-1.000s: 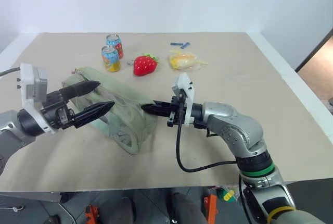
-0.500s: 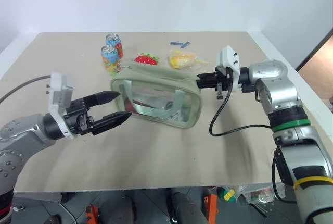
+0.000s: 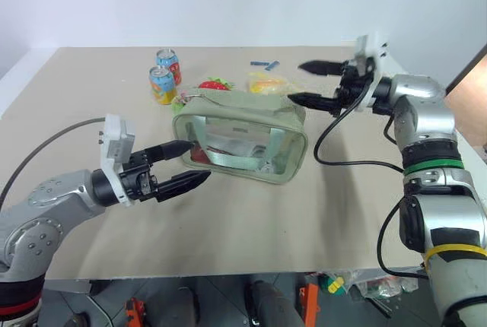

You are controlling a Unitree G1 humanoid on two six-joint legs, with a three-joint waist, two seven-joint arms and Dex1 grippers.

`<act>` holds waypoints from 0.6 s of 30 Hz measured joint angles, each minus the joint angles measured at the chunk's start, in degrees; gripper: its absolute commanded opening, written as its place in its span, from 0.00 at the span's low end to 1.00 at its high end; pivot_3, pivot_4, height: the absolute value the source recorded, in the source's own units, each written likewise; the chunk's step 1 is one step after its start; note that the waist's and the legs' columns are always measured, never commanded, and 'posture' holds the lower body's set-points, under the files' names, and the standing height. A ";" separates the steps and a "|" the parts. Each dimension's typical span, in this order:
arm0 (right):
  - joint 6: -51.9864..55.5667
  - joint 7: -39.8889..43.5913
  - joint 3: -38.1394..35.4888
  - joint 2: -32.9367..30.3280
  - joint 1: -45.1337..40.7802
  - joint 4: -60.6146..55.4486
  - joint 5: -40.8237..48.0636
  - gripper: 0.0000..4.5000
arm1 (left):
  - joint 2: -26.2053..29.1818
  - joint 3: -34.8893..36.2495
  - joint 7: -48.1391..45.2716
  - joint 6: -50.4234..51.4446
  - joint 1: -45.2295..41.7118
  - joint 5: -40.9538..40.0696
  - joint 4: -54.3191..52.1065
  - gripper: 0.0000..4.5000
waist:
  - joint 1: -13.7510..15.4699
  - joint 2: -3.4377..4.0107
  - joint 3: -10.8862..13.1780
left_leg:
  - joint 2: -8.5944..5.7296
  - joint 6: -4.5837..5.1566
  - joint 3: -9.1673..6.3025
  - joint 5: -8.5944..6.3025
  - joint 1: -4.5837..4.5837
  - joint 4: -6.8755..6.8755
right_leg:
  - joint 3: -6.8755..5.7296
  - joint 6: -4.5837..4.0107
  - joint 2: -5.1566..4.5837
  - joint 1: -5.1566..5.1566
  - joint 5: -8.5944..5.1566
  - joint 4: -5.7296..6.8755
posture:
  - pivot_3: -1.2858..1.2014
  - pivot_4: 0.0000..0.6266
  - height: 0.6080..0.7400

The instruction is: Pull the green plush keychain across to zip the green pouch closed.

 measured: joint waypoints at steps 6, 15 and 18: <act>12.83 -11.17 -5.78 -2.05 14.35 -22.84 4.34 0.99 | 0.70 -3.83 -6.10 -4.11 -0.91 7.66 1.51 1.00 | 0.20 0.03 0.01 | -0.04 0.00 -0.04 0.00 -0.09 -0.01 | 0.01 0.03 -0.02 -0.05 -0.03 -0.01 | 0.52 0.24 1.00; 32.67 -22.79 -10.95 -5.15 33.24 -53.22 14.81 0.99 | -6.55 -6.85 -5.74 -16.47 -4.29 18.71 3.96 1.00 | -0.08 0.08 0.00 | -0.07 0.01 0.02 0.01 -0.03 0.13 | 0.13 0.22 -0.03 0.01 0.08 0.00 | 0.52 0.24 1.00; 35.44 -24.38 -9.66 -5.83 35.48 -57.57 16.07 0.99 | -6.85 -7.46 -5.92 -16.51 -3.80 19.13 3.91 1.00 | -0.09 0.07 0.00 | -0.06 0.06 0.01 0.04 0.00 0.17 | 0.13 0.17 -0.01 0.02 0.08 0.00 | 0.52 0.24 1.00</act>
